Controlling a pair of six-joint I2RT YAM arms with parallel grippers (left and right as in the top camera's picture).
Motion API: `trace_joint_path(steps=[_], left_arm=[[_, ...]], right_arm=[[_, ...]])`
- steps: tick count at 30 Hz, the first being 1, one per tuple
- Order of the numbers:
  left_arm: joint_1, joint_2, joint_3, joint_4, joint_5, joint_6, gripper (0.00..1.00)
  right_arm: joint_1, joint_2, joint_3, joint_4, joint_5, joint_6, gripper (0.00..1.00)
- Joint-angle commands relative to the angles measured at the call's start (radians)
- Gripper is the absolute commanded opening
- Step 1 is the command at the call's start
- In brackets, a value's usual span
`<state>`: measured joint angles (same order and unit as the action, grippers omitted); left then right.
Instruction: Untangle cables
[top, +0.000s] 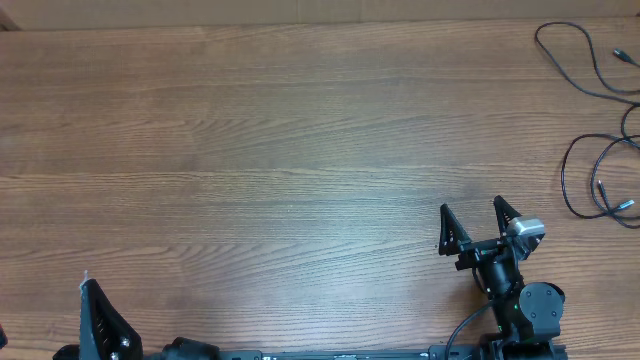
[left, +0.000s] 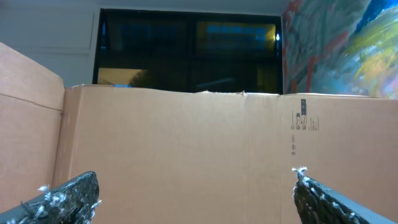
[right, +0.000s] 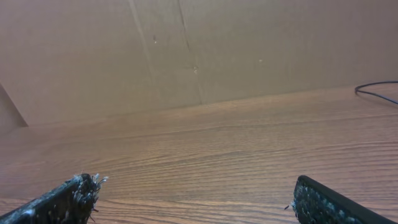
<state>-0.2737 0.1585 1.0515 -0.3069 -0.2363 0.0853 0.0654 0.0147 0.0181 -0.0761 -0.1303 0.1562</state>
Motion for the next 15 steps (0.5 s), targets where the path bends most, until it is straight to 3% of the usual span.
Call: trace_joint_path(steps=[1,15], left_arm=[[-0.002,-0.019,-0.005,0.002,0.009,0.004,1.0],[-0.002,-0.019,-0.005,-0.04,0.009,0.004,1.0]], right_arm=[[0.0,-0.012,-0.01,0.003,0.006,-0.007,1.0],[0.0,-0.012,-0.01,0.003,0.006,-0.007,1.0]])
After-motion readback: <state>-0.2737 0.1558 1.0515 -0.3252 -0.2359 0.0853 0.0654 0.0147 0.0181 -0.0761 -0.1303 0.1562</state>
